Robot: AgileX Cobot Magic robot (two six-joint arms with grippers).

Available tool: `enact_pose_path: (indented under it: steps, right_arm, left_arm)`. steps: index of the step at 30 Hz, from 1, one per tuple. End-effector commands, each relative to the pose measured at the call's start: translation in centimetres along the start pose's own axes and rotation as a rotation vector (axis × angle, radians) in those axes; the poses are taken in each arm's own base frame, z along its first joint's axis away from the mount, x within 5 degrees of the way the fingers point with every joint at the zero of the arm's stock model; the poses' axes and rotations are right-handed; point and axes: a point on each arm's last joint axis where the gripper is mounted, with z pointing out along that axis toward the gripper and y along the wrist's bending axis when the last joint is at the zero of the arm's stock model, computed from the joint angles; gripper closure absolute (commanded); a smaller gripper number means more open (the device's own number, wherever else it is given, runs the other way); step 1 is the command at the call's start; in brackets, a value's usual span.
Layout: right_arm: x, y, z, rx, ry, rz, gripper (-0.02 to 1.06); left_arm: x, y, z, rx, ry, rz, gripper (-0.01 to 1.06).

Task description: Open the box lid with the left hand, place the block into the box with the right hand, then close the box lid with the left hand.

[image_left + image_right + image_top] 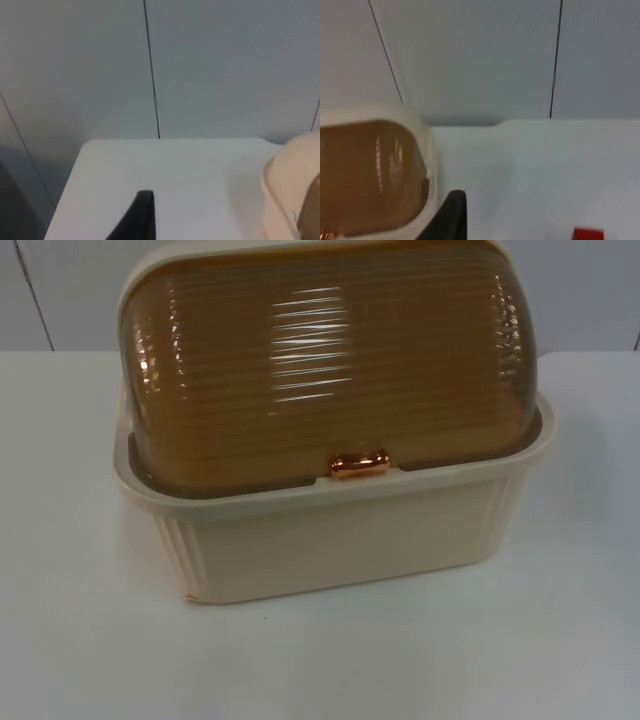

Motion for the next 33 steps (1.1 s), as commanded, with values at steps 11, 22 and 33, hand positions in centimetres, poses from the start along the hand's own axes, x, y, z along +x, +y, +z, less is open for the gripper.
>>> enact_pose_path:
  steps: [11, 22, 33]
  right_arm:
    - [-5.0, -1.0, 7.4, 0.150, 0.054, -0.177, 0.00]
    - [-6.0, 0.2, 10.5, 0.028, -0.056, -0.142, 0.00]
    - [-3.4, 0.1, 12.2, 0.032, 0.046, -0.152, 0.00]
  left_arm:
    - [-1.5, -0.4, 5.7, 0.009, 0.059, 0.021, 0.00]
    - [-1.6, -0.6, 8.7, 0.014, 0.090, 0.024, 0.00]
    - [-1.4, -1.6, 11.8, 0.086, 0.130, 0.007, 0.00]
